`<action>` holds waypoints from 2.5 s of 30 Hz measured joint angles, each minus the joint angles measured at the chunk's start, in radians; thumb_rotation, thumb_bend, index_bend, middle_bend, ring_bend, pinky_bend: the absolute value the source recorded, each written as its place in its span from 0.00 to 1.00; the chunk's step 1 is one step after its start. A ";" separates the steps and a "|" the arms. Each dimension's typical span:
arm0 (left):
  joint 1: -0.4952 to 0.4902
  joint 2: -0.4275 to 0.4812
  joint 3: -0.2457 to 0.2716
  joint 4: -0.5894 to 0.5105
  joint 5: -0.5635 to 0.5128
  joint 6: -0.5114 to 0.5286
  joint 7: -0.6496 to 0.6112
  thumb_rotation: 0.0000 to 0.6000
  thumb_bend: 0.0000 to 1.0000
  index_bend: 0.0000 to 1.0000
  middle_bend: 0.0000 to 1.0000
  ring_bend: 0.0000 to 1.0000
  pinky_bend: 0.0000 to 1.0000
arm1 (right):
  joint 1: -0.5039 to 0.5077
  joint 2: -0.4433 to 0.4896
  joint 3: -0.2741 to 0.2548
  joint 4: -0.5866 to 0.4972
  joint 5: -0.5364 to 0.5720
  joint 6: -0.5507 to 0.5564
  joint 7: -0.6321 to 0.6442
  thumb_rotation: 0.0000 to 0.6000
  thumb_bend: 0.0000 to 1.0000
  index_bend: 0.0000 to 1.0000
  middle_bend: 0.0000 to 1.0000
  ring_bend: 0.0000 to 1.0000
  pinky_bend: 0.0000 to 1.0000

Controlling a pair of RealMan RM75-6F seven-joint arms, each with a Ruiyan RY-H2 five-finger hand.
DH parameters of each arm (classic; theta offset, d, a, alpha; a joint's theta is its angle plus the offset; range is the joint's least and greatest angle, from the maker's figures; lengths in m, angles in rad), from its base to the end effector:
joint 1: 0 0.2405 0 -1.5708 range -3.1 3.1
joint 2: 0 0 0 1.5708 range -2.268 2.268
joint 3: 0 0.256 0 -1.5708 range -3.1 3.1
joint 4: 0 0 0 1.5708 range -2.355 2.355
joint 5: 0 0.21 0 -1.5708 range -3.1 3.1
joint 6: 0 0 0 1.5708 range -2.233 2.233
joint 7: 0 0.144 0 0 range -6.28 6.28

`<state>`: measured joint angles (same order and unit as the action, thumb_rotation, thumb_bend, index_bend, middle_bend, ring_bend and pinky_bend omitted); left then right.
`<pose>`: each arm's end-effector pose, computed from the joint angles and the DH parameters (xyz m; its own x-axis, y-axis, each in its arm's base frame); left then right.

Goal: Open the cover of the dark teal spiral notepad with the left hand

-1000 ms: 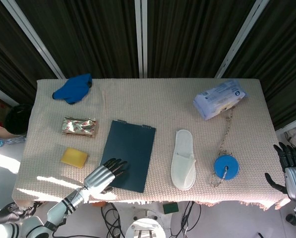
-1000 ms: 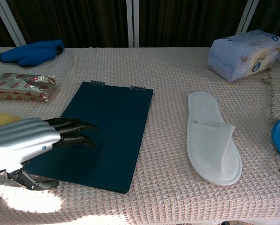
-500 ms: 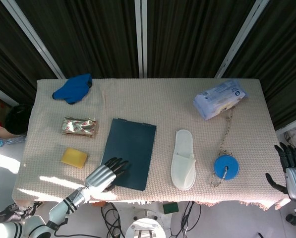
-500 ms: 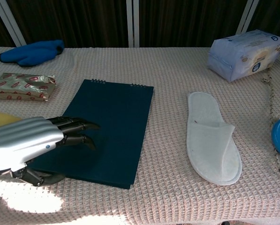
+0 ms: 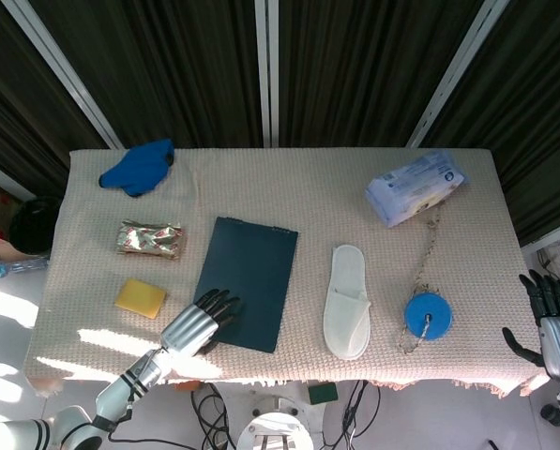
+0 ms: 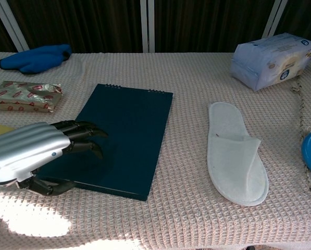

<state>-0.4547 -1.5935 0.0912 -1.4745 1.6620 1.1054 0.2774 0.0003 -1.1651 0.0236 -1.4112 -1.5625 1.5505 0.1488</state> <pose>-0.1923 0.2082 -0.0506 0.5473 0.2650 0.7939 0.7263 -0.6217 -0.2932 -0.3489 -0.1490 0.1655 0.4044 0.0049 0.9146 -0.9146 0.0112 0.4043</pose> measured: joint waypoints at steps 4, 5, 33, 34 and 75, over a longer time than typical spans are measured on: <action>0.005 -0.009 -0.010 0.016 -0.010 0.014 0.000 1.00 0.34 0.29 0.10 0.00 0.10 | 0.000 0.000 0.000 -0.001 0.000 -0.001 -0.001 0.99 0.28 0.00 0.00 0.00 0.00; 0.007 -0.013 -0.012 0.020 -0.012 0.019 -0.001 1.00 0.34 0.29 0.10 0.00 0.10 | 0.001 0.000 0.000 -0.001 0.000 -0.002 -0.002 0.99 0.28 0.00 0.00 0.00 0.00; 0.029 -0.145 -0.053 0.190 -0.012 0.141 -0.150 1.00 0.30 0.37 0.18 0.04 0.10 | 0.001 0.000 0.000 -0.007 0.004 -0.005 -0.008 0.99 0.29 0.00 0.00 0.00 0.00; 0.028 -0.157 -0.055 0.204 -0.012 0.143 -0.154 1.00 0.30 0.37 0.18 0.05 0.10 | 0.001 0.001 0.000 -0.008 0.005 -0.006 -0.008 0.99 0.29 0.00 0.00 0.00 0.00; -0.105 -0.404 -0.182 0.609 -0.029 0.223 -0.211 1.00 0.45 0.60 0.27 0.08 0.13 | 0.003 0.002 0.009 0.007 0.039 -0.032 0.002 0.99 0.29 0.00 0.00 0.00 0.00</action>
<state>-0.5600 -1.9971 -0.0909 -0.8652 1.6325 1.3285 0.0663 0.0028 -1.1631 0.0325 -1.4045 -1.5240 1.5185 0.1506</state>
